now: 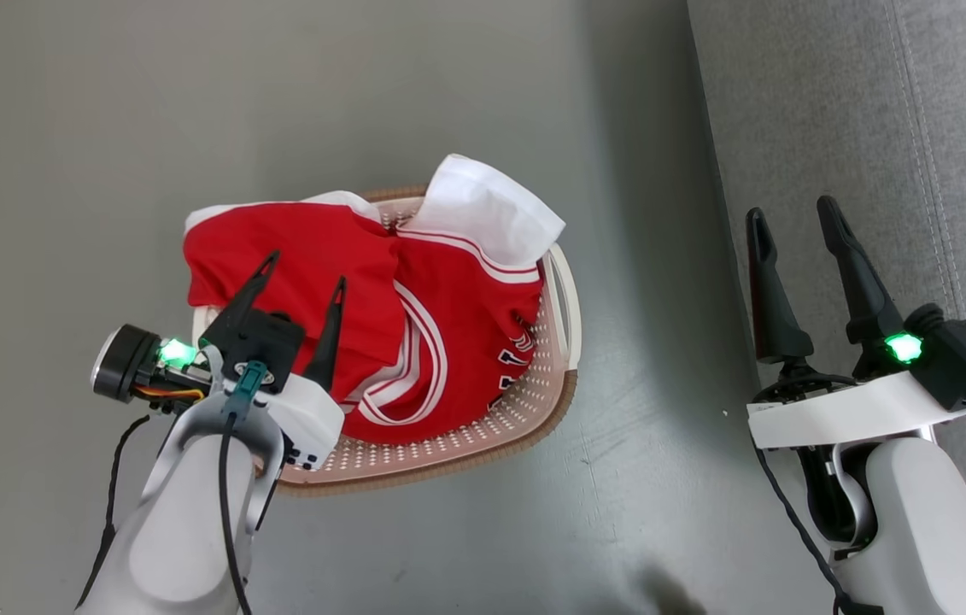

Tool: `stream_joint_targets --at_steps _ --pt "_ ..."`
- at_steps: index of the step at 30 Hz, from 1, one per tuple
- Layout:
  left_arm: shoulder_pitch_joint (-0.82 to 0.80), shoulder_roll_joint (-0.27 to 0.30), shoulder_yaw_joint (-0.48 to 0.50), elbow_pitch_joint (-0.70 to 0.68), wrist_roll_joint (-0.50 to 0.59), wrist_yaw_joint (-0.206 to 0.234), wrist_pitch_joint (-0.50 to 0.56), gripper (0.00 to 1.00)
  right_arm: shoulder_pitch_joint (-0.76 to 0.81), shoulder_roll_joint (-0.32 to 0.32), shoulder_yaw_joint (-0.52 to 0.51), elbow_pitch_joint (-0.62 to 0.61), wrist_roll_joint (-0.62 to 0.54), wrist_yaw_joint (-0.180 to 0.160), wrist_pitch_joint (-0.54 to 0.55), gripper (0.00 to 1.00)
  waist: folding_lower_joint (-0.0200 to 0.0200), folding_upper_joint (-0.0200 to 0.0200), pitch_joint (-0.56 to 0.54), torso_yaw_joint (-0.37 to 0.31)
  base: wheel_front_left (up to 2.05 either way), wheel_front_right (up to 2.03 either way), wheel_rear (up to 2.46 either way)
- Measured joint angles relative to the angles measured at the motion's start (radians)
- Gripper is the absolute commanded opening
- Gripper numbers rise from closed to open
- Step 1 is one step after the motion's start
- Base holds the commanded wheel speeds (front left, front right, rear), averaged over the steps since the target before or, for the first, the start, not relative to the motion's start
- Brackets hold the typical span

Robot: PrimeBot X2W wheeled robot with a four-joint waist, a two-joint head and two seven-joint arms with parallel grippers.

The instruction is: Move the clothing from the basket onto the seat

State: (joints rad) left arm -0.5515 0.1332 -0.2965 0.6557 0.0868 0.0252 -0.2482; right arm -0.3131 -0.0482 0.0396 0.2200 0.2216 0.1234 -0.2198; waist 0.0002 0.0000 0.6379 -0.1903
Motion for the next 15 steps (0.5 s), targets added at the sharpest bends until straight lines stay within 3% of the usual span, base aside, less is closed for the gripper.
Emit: stream_joint_targets --at_steps 15 --pt "-0.126 0.036 -0.045 0.101 0.073 -0.009 0.001 1.0 -0.055 0.0 0.03 0.026 0.035 0.0 -0.011 1.0 0.0 0.0 0.085 -0.043 0.0 0.0 0.0"
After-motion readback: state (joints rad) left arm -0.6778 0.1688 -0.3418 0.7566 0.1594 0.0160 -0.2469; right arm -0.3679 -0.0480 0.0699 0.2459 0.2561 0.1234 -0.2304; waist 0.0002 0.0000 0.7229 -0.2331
